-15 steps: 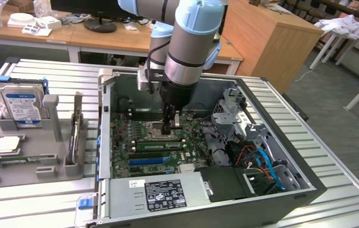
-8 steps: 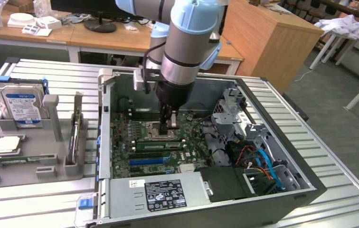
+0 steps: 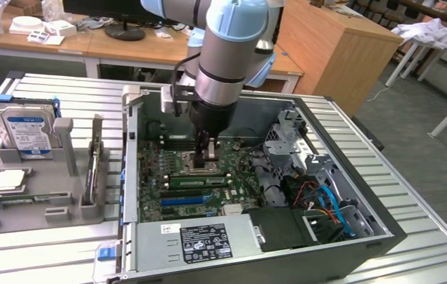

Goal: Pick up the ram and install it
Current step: 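Press down the ram until it locks into place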

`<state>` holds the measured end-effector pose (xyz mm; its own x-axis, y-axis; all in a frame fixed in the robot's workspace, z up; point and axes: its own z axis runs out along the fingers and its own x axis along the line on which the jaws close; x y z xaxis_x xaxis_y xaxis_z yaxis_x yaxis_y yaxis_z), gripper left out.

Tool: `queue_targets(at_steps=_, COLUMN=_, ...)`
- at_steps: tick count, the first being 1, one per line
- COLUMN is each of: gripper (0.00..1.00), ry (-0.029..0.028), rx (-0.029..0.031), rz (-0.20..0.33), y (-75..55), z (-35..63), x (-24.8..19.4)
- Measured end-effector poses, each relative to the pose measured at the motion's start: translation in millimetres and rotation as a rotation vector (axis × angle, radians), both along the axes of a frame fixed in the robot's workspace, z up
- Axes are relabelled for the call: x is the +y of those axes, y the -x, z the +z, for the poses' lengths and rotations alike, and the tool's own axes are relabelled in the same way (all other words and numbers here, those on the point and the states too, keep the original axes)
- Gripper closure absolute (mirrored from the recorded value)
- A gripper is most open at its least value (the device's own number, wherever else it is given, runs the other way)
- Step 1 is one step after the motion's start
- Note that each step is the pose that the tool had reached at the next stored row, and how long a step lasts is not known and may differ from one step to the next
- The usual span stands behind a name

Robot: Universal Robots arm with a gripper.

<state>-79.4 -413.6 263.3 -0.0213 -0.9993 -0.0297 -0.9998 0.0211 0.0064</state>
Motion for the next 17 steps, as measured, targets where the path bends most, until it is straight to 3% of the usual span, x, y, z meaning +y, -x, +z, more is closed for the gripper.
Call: queue_targets(at_steps=17, gripper=0.9, ry=0.0001, rx=0.0, rz=0.0, y=1.7, z=-0.2, x=-0.1)
